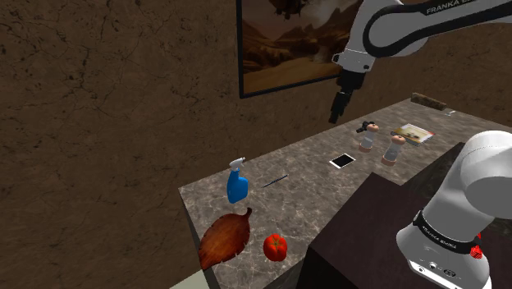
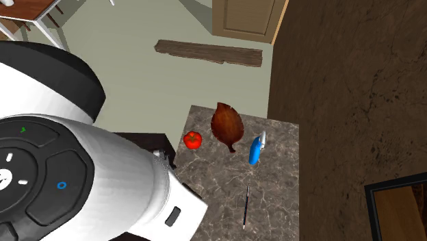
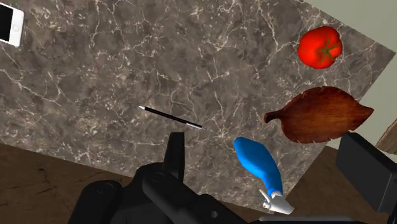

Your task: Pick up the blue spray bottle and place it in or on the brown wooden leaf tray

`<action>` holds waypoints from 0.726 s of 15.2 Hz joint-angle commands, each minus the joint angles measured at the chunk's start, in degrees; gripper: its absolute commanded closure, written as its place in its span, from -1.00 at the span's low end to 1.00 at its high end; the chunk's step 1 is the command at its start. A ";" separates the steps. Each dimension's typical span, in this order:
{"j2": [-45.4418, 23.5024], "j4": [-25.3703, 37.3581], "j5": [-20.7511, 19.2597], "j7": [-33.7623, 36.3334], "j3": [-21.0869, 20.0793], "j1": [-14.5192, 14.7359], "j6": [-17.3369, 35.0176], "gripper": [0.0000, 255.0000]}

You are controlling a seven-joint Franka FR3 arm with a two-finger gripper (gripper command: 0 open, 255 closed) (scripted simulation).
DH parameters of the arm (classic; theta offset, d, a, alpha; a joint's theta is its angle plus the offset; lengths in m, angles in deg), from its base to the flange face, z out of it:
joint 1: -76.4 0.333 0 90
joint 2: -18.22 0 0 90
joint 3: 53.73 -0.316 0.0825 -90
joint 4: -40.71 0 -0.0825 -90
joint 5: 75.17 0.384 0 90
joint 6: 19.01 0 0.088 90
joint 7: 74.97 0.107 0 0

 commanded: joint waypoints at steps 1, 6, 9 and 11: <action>-3.16 -0.68 0.64 -4.68 1.71 1.40 4.65 -1.00; -13.76 0.02 4.85 -17.36 6.18 5.94 15.48 -1.00; -20.88 1.78 9.74 -26.36 8.55 9.10 20.84 -1.00; -25.85 3.53 14.16 -33.06 9.75 11.13 23.69 -1.00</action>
